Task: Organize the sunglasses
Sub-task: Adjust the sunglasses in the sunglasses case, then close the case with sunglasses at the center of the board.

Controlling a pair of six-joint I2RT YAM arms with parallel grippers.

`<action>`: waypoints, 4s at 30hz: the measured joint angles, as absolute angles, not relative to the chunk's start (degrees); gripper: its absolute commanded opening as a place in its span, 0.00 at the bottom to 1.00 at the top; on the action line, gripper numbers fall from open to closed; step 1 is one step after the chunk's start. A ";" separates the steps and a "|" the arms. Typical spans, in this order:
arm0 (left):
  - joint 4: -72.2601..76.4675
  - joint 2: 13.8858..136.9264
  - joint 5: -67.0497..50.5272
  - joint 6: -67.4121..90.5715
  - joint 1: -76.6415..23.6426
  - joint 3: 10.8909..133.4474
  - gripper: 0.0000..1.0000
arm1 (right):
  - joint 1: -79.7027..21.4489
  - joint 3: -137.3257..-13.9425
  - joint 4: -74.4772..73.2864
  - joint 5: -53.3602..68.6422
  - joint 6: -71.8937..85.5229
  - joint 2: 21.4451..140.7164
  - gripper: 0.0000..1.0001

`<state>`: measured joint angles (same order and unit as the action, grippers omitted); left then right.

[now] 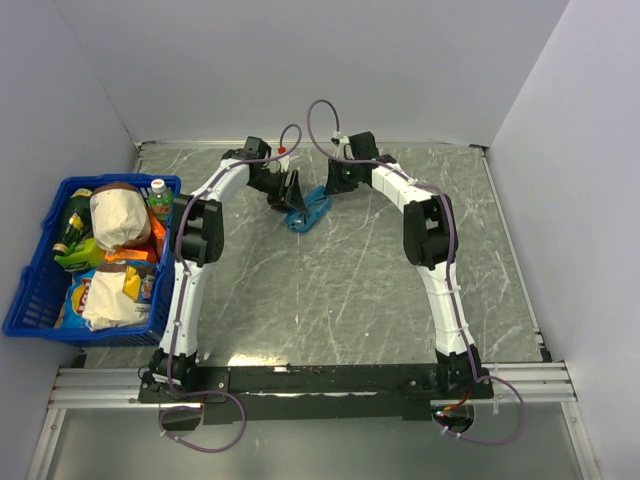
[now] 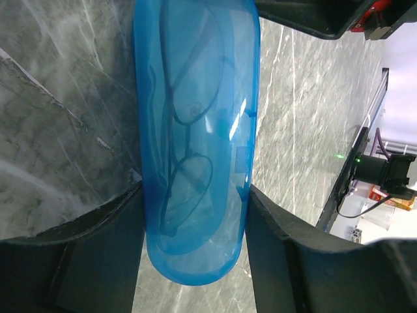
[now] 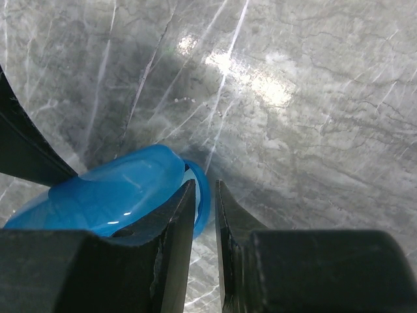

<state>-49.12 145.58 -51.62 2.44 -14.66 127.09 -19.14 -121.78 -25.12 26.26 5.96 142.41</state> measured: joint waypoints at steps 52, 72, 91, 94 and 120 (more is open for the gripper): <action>-43.03 140.73 -42.89 4.32 -17.50 120.01 0.61 | -13.02 -98.76 -15.05 47.40 25.34 130.34 0.87; -38.79 138.04 -34.87 7.77 -19.59 115.50 0.63 | -16.51 -96.97 -5.82 47.99 37.91 132.70 1.00; -37.60 138.04 -34.92 8.78 -19.92 115.33 0.63 | -17.06 -102.83 -3.42 49.23 42.59 139.87 0.62; -37.54 138.04 -34.83 8.93 -19.92 115.33 0.63 | -17.10 -102.80 -3.11 49.34 43.55 139.92 0.58; -38.50 137.97 -36.51 8.88 -20.21 115.11 0.79 | -15.49 -98.37 -4.27 48.31 39.31 135.26 1.00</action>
<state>-38.50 137.97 -36.51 8.88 -20.21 115.11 -15.49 -98.37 -4.27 48.31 39.31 135.26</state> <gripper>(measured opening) 0.759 0.996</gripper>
